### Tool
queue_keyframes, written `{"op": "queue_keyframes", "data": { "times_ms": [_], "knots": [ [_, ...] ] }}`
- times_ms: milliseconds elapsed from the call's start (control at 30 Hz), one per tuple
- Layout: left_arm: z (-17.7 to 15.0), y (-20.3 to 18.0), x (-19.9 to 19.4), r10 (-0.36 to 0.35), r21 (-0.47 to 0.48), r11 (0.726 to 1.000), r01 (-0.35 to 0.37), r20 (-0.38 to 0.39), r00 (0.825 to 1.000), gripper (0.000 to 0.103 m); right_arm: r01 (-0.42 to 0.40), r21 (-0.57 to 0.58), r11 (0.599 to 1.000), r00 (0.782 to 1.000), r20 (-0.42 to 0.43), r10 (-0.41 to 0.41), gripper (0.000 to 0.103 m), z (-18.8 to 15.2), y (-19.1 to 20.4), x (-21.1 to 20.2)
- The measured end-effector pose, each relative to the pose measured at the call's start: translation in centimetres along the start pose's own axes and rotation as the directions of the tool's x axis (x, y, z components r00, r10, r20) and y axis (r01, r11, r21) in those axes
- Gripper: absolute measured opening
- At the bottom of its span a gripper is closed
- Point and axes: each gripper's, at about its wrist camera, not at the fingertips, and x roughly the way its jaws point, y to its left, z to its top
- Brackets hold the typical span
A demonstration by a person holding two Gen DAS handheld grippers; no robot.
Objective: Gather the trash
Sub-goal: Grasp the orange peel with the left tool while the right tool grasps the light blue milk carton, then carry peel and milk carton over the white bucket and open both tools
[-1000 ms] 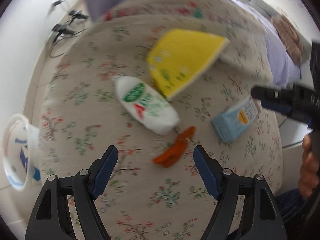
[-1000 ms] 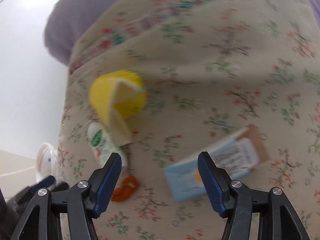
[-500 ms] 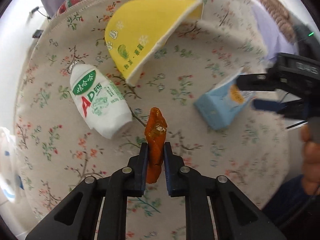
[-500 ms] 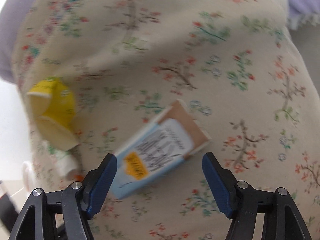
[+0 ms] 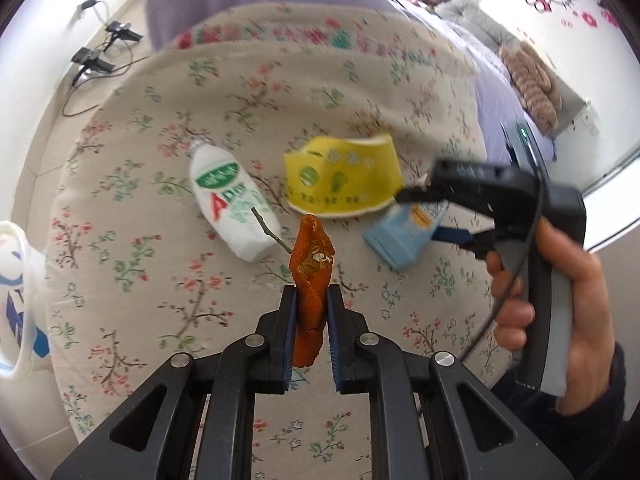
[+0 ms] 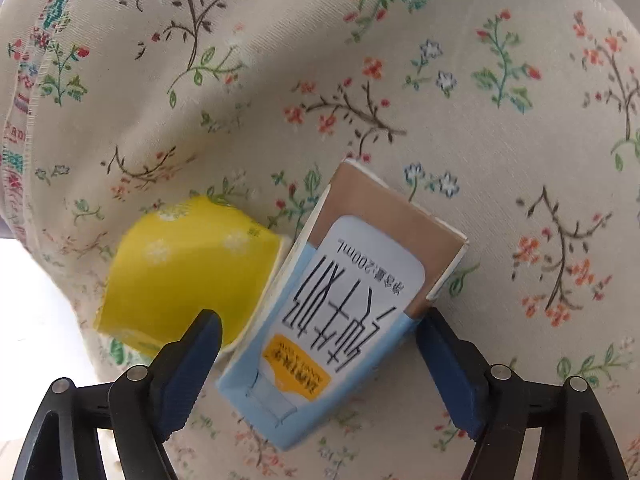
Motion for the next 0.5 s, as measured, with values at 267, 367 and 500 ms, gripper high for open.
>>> {"op": "queue_keyframes", "data": {
  "times_ms": [267,367,500],
  "knots": [
    [0.8,2.0,-1.4,-0.003,-0.051,0.999,0.005,0.024,1.0,0.015,0.005,-0.03,1.0,0.997,0.074,-0.002,0.064,-1.3,0.3,-2.8],
    [0.9,1.6,-1.5,-0.011,-0.052,0.999,0.012,0.028,1.0,0.015,-0.014,-0.053,0.999,0.993,0.116,0.02,0.063,-1.8,0.8,-4.8],
    [1.4,1.7,-1.0,-0.015,-0.057,0.998,0.017,0.038,0.999,0.015,-0.026,-0.123,0.992,0.981,0.188,0.049,0.063,-2.6,2.3,-7.2]
  ]
}}
